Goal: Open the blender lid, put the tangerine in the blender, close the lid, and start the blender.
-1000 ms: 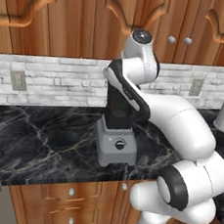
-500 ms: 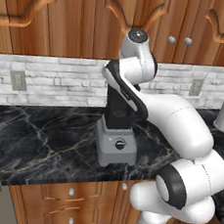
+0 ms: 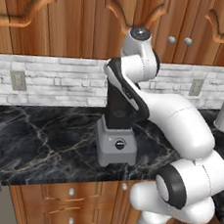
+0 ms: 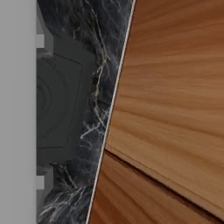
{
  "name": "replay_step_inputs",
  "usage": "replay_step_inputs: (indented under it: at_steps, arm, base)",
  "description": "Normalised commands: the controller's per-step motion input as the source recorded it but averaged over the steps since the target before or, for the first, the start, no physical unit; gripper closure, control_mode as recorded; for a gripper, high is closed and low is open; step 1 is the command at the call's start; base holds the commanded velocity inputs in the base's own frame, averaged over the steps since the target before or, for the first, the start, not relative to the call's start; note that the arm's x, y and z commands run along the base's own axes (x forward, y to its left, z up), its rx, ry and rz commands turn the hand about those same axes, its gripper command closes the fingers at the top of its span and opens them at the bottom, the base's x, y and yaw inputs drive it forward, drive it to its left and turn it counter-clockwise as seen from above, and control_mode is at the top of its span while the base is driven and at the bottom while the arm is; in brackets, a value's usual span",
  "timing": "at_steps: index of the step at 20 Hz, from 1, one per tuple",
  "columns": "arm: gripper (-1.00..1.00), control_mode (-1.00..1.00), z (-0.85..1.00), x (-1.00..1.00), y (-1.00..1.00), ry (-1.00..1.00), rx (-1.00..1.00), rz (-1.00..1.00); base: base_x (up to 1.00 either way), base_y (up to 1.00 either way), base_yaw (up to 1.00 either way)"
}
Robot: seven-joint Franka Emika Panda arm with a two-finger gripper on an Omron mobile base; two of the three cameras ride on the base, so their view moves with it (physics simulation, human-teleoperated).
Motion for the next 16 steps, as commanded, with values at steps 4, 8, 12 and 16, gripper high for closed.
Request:
replay_step_inputs:
  at_steps: [4, 8, 12, 16]
  arm:
    - [-1.00, -1.00, 0.05, -0.75, 0.00, -0.06, 0.00, -0.07]
    - [-1.00, -1.00, -0.01, -0.90, 0.00, -0.08, 0.00, -0.13]
    - [-1.00, -1.00, -0.30, -0.94, 0.01, -0.02, -0.01, -0.20]
    - [-1.00, -1.00, -0.66, -0.82, 0.17, 0.00, -0.10, -0.25]
  base:
    - [0.00, 0.00, 0.00]
    - [0.00, 0.00, 0.00]
    - [0.00, 0.00, 0.00]
    - [0.00, 0.00, 0.00]
